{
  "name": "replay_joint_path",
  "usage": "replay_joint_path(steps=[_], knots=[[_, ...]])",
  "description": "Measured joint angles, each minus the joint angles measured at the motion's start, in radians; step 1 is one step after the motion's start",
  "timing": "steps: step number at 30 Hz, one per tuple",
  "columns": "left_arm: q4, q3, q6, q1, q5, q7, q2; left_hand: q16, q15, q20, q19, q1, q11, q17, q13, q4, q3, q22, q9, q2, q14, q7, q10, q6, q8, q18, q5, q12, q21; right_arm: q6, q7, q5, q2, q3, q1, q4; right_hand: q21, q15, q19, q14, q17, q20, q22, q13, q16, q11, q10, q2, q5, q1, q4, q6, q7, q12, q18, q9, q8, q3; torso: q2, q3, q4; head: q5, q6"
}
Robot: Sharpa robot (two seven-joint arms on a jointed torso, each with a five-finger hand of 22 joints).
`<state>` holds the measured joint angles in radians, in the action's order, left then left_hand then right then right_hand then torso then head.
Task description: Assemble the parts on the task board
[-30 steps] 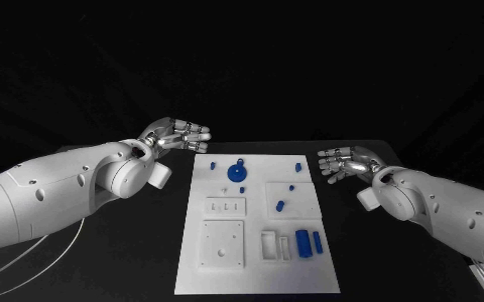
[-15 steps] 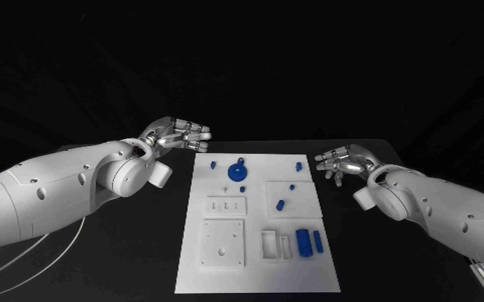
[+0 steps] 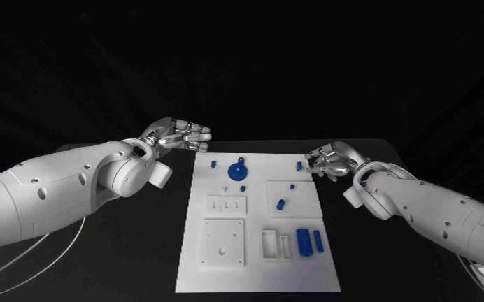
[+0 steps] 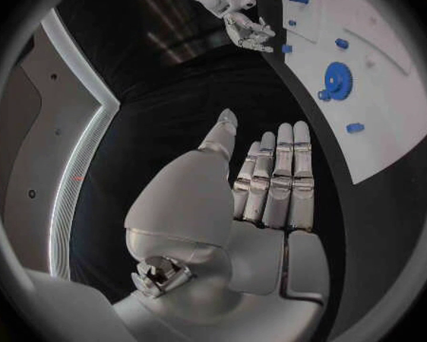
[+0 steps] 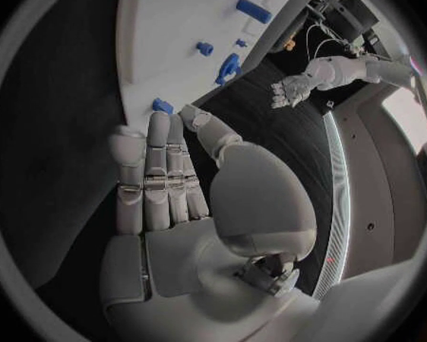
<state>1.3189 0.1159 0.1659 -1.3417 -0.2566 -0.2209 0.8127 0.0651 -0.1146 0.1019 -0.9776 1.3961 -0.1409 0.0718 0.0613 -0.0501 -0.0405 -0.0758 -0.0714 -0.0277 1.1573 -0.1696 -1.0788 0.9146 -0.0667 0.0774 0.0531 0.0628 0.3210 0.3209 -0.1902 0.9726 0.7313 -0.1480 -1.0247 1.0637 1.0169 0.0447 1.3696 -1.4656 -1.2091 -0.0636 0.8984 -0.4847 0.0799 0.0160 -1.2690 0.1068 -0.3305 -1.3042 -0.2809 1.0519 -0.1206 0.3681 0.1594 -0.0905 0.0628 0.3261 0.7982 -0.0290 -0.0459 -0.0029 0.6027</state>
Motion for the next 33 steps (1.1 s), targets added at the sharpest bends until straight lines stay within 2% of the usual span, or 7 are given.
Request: replay_joint_path(steps=[9,13,16,26,28,30,33], knots=[[-0.003,0.000,-0.003,0.002,-0.001,0.002,-0.001,0.000,0.000,0.000,0.000,-0.005,0.000,0.000,0.000,-0.004,-0.004,0.000,0.000,-0.005,0.000,0.000,0.000,0.000,0.000,0.000,0.000,0.000,0.000,0.058,0.010,0.137,-0.025,0.000,0.006,-0.011,0.257,0.015,0.078,0.001,0.060,-0.024,0.343,-0.282,0.178,-0.016,0.050,-0.003,-0.034,0.013,-0.002,-0.011,0.008,0.208,-0.046,-0.005,0.000,-0.103,0.000,-0.0002,-0.0006,0.004,0.002],[-0.003,0.000,-0.005,0.003,-0.001,0.003,-0.003,0.000,0.000,0.000,0.000,-0.005,0.000,0.000,0.000,-0.004,-0.004,0.000,0.000,-0.005,0.000,0.000,0.000,0.000,0.000,0.000,0.000,0.000,0.000,0.071,0.016,0.169,-0.038,0.001,0.009,-0.023,0.283,0.016,0.089,0.003,0.090,-0.024,0.397,-0.319,0.216,-0.020,0.051,-0.003,-0.026,0.013,-0.002,-0.020,0.007,0.212,-0.052,-0.006,0.000,-0.108,0.000,-0.0003,-0.0006,0.005,0.003],[-0.004,0.000,-0.006,0.004,-0.001,0.003,-0.004,0.000,0.000,0.000,0.000,-0.005,0.000,0.000,0.000,-0.004,-0.004,0.000,0.000,-0.005,0.000,0.000,0.000,0.000,0.000,0.000,0.000,0.000,0.000,0.077,0.021,0.186,-0.043,0.002,0.012,-0.031,0.303,0.018,0.092,0.001,0.090,-0.024,0.410,-0.348,0.238,-0.022,0.052,-0.003,-0.026,0.013,-0.002,-0.027,0.007,0.235,-0.068,-0.006,0.000,-0.116,0.000,-0.0007,-0.0001,0.006,0.005],[-0.005,0.000,-0.010,0.004,-0.003,0.005,-0.003,0.000,0.000,0.000,0.000,-0.005,0.000,0.000,0.000,-0.004,-0.004,0.000,0.000,-0.005,0.000,0.000,0.000,0.000,0.000,0.000,0.000,0.000,0.000,0.085,0.039,0.218,-0.057,0.002,0.023,-0.060,0.325,0.020,0.092,-0.001,0.059,-0.024,0.410,-0.448,0.323,-0.010,0.102,-0.008,-0.022,0.008,0.005,-0.057,0.002,0.361,-0.067,-0.014,0.000,-0.156,0.000,-0.0007,-0.0018,0.011,0.008],[-0.006,0.000,-0.010,0.004,-0.003,0.005,-0.003,0.000,0.000,0.000,0.000,-0.005,0.000,0.000,0.000,-0.004,-0.004,0.000,0.000,-0.005,0.000,0.000,0.000,0.000,0.000,0.000,0.000,0.000,0.000,0.087,0.043,0.221,-0.060,0.002,0.025,-0.066,0.328,0.017,0.096,0.002,0.005,-0.021,0.410,-0.481,0.406,-0.006,0.125,-0.008,-0.022,0.008,0.004,-0.064,-0.001,0.416,-0.078,-0.015,0.000,-0.157,0.000,-0.0006,-0.0018,0.011,0.009],[-0.006,0.000,-0.011,0.004,-0.003,0.006,-0.003,0.000,0.000,0.000,0.000,-0.005,0.000,0.000,0.000,-0.004,-0.004,0.000,0.000,-0.005,0.000,0.000,0.000,0.000,0.000,0.000,0.000,0.000,0.000,0.088,0.045,0.222,-0.062,0.002,0.027,-0.069,0.397,0.009,0.099,0.010,-0.076,-0.017,0.410,-0.540,0.598,-0.004,0.128,-0.011,-0.022,0.005,0.003,-0.065,0.000,0.504,-0.107,-0.017,0.000,-0.158,0.000,-0.0005,-0.0018,0.011,0.009],[-0.006,0.000,-0.012,0.005,-0.004,0.006,-0.003,0.000,0.000,0.000,0.000,-0.005,0.000,0.000,0.000,-0.004,-0.004,0.000,0.000,-0.005,0.000,0.000,0.000,0.000,0.000,0.000,0.000,0.000,0.000,0.089,0.048,0.223,-0.066,0.002,0.029,-0.072,0.436,0.005,0.095,0.018,-0.098,-0.013,0.410,-0.595,0.708,0.002,0.106,-0.011,-0.022,0.005,0.003,-0.065,0.000,0.593,-0.107,-0.019,0.000,-0.158,0.000,-0.0004,-0.0017,0.013,0.009]])
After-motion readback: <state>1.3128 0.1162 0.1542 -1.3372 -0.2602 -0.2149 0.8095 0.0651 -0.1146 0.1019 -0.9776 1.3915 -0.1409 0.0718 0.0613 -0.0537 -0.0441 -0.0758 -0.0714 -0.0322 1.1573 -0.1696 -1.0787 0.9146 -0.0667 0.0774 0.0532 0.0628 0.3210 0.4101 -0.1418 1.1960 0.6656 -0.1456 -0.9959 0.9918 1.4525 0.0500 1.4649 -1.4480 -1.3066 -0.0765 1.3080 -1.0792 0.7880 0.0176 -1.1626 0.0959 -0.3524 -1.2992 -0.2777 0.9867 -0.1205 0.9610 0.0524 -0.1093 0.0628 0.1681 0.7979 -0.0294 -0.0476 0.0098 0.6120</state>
